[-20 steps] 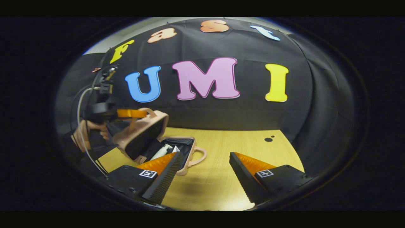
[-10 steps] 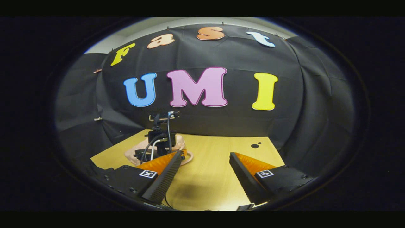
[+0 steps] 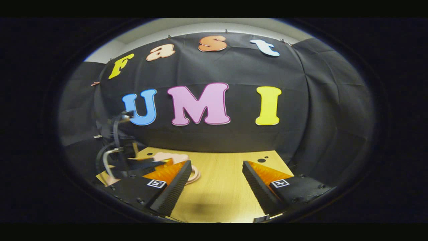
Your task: First open the suitcase, pack the skin care products into it, and then close the suitcase.
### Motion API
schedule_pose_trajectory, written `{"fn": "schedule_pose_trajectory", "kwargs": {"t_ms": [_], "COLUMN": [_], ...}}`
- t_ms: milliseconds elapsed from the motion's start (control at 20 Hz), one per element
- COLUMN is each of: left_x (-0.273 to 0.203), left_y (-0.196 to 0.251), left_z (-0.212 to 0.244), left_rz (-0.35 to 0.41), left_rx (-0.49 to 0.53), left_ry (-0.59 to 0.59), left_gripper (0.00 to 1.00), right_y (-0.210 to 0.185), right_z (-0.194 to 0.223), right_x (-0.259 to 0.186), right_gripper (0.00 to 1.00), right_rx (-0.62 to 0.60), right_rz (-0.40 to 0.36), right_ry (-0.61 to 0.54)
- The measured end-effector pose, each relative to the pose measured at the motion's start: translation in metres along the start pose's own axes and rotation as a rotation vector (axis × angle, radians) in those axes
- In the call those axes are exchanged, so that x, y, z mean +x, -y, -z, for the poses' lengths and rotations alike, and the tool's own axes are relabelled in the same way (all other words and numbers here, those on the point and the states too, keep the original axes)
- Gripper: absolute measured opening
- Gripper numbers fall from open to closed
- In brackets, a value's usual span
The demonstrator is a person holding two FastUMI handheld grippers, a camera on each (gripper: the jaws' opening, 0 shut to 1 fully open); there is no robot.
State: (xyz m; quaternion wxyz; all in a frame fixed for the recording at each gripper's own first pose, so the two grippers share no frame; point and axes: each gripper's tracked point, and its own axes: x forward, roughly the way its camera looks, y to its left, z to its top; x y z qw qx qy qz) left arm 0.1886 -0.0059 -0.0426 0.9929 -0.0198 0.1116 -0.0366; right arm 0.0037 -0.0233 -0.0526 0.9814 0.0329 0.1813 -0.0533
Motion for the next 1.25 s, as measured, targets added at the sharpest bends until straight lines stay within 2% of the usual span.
{"fn": "schedule_pose_trajectory", "kwargs": {"t_ms": [100,250,350,550,600,650,700,750,800,850,950,1000,1050,1100,1250], "left_x": [-0.050,-0.125,-0.163,-0.221,-0.231,-0.240,-0.247,-0.252,-0.256,-0.257,-0.262,-0.263,-0.264,-0.266,-0.265], "left_y": [-0.026,-0.050,-0.068,-0.097,-0.098,-0.096,-0.095,-0.097,-0.098,-0.098,-0.098,-0.099,-0.100,-0.101,-0.102], "left_z": [-0.046,-0.092,-0.107,-0.113,-0.110,-0.105,-0.102,-0.098,-0.096,-0.091,-0.086,-0.086,-0.087,-0.088,-0.095], "left_rz": [-0.036,0.002,0.019,0.030,0.045,0.064,0.079,0.092,0.101,0.112,0.123,0.123,0.121,0.121,0.112], "left_rx": [0.029,0.021,0.035,0.140,0.154,0.157,0.152,0.148,0.144,0.140,0.124,0.119,0.118,0.119,0.133], "left_ry": [0.083,0.160,0.189,0.244,0.244,0.240,0.236,0.230,0.219,0.209,0.198,0.197,0.191,0.193,0.214], "left_gripper": [0.96,0.96,0.96,0.96,0.96,0.92,0.96,0.96,0.96,0.96,0.96,0.92,0.92,0.96,0.96], "right_y": [-0.016,-0.039,-0.051,-0.077,-0.081,-0.084,-0.087,-0.088,-0.089,-0.090,-0.089,-0.088,-0.087,-0.085,-0.079], "right_z": [-0.027,-0.054,-0.064,-0.066,-0.065,-0.063,-0.062,-0.060,-0.059,-0.059,-0.059,-0.058,-0.056,-0.057,-0.059], "right_x": [-0.008,-0.028,-0.049,-0.093,-0.101,-0.107,-0.112,-0.118,-0.121,-0.127,-0.133,-0.136,-0.139,-0.141,-0.149], "right_gripper": [0.97,0.97,0.97,0.97,0.94,0.97,0.97,0.97,0.90,0.97,0.97,0.97,0.90,0.97,0.97], "right_rx": [0.006,-0.005,-0.002,0.025,0.025,0.020,0.012,0.006,0.004,0.008,0.017,0.015,0.012,0.011,0.021], "right_rz": [-0.002,0.000,0.010,0.015,0.020,0.026,0.034,0.041,0.046,0.053,0.066,0.068,0.072,0.077,0.091], "right_ry": [0.058,0.129,0.164,0.211,0.221,0.224,0.230,0.231,0.228,0.230,0.238,0.236,0.233,0.236,0.241]}}
